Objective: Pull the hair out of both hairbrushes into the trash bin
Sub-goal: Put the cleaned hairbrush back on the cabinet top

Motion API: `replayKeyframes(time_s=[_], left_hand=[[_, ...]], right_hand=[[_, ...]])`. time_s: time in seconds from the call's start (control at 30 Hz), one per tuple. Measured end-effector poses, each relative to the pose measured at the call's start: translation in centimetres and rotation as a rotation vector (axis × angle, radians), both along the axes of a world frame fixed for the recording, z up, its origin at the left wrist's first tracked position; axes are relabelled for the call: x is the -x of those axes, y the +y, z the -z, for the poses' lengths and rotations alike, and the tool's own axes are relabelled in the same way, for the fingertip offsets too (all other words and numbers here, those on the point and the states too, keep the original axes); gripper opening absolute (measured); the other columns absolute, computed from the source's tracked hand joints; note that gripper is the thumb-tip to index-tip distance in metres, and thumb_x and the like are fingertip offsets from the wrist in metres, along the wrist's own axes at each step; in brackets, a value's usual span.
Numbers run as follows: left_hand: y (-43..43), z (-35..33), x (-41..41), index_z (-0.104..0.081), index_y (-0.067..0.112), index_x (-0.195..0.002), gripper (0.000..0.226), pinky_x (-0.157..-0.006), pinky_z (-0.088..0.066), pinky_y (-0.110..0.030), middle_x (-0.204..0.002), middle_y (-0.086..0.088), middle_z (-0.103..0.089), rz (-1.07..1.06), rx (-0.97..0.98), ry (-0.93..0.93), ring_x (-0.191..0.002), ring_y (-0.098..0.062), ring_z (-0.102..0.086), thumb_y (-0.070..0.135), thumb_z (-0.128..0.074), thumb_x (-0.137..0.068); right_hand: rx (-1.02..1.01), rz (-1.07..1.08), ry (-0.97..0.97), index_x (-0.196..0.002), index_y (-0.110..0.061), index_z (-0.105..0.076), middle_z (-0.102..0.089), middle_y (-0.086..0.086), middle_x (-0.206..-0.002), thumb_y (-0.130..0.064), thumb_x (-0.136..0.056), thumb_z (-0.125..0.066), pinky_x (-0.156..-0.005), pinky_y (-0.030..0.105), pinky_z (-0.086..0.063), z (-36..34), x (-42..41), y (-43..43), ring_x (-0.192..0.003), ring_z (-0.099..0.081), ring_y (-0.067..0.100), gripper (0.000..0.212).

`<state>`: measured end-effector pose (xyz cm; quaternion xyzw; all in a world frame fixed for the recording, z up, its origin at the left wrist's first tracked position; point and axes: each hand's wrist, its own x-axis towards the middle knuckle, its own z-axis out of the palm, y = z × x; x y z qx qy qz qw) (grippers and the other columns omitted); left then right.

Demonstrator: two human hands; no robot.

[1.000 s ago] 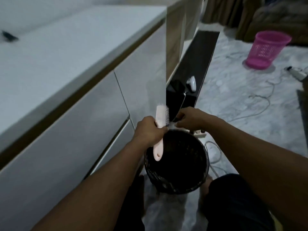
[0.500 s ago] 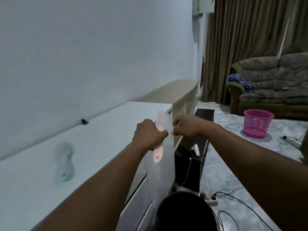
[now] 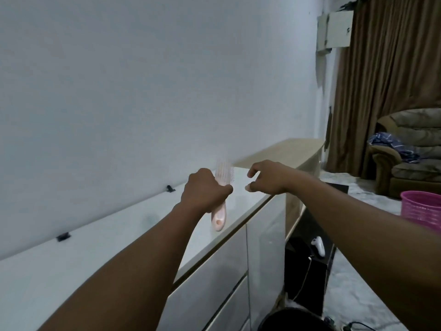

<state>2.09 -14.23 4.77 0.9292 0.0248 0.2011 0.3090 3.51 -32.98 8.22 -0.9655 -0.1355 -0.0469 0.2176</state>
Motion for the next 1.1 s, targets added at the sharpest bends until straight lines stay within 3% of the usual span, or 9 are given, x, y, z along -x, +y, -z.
replayKeyframes(time_s=[0.2, 0.4, 0.5, 0.63, 0.77, 0.93, 1.1], left_hand=[[7.7, 0.5, 1.7, -0.061, 0.008, -0.082, 0.043, -0.058, -0.057, -0.033, -0.074, -0.006, -0.065, -0.161, 0.018, 0.038, -0.065, -0.024, -0.068, 0.045, -0.066, -0.062], [15.1, 3.2, 3.7, -0.051, 0.013, -0.074, 0.034, -0.053, -0.037, -0.025, -0.068, 0.000, -0.055, -0.321, 0.007, 0.091, -0.059, -0.019, -0.055, 0.043, -0.066, -0.066], [17.9, 5.2, 4.7, -0.050, 0.015, -0.073, 0.034, -0.053, -0.037, -0.026, -0.070, 0.000, -0.056, -0.382, 0.018, 0.133, -0.061, -0.020, -0.058, 0.043, -0.068, -0.068], [20.3, 7.8, 5.9, -0.048, 0.015, -0.071, 0.035, -0.050, -0.036, -0.026, -0.072, -0.001, -0.057, -0.440, 0.016, 0.167, -0.062, -0.020, -0.057, 0.042, -0.069, -0.070], [21.0, 9.9, 6.7, -0.049, 0.016, -0.078, 0.031, -0.057, -0.041, -0.028, -0.078, 0.001, -0.056, -0.463, 0.004, 0.188, -0.071, -0.021, -0.058, 0.039, -0.070, -0.075], [21.5, 10.9, 7.0, -0.047, 0.017, -0.074, 0.031, -0.056, -0.041, -0.027, -0.075, 0.002, -0.053, -0.527, 0.026, 0.156, -0.062, -0.012, -0.050, 0.037, -0.070, -0.079], [23.2, 10.4, 7.4, -0.047, 0.014, -0.070, 0.030, -0.059, -0.043, -0.028, -0.071, 0.001, -0.051, -0.596, 0.031, 0.139, -0.058, -0.011, -0.047, 0.032, -0.069, -0.078]], right_hand=[[-0.021, -0.113, 0.019, -0.129, -0.022, -0.057, -0.059, 0.001, -0.132, -0.040, -0.087, -0.070, -0.099, 0.036, -0.046, 0.5, -0.5, 7.1, -0.119, -0.056, 0.023, 0.048], [-0.048, -0.219, 0.066, -0.127, -0.021, -0.057, -0.059, 0.002, -0.129, -0.042, -0.087, -0.068, -0.088, 0.031, -0.043, 3.4, -0.8, 14.1, -0.114, -0.056, 0.021, 0.046], [-0.056, -0.265, 0.100, -0.129, -0.021, -0.056, -0.056, 0.004, -0.130, -0.043, -0.088, -0.066, -0.085, 0.031, -0.046, 6.0, -0.7, 17.6, -0.108, -0.056, 0.020, 0.047], [-0.041, -0.275, 0.116, -0.133, -0.021, -0.051, -0.054, 0.005, -0.135, -0.046, -0.089, -0.063, -0.097, 0.036, -0.046, 9.7, -0.3, 21.3, -0.119, -0.056, 0.025, 0.052], [-0.040, -0.238, 0.061, -0.125, -0.020, -0.049, -0.058, 0.005, -0.123, -0.051, -0.086, -0.061, -0.084, 0.035, -0.046, 12.9, 0.0, 23.7, -0.109, -0.059, 0.027, 0.051], [-0.054, -0.219, -0.016, -0.115, -0.017, -0.052, -0.059, 0.006, -0.115, -0.031, -0.085, -0.058, -0.075, 0.032, -0.043, 14.2, 0.1, 25.0, -0.100, -0.060, 0.030, 0.033], [-0.130, -0.224, -0.034, -0.116, -0.018, -0.055, -0.059, 0.005, -0.117, -0.031, -0.084, -0.058, -0.079, 0.033, -0.044, 14.2, -0.1, 26.4, -0.103, -0.059, 0.030, 0.034]])
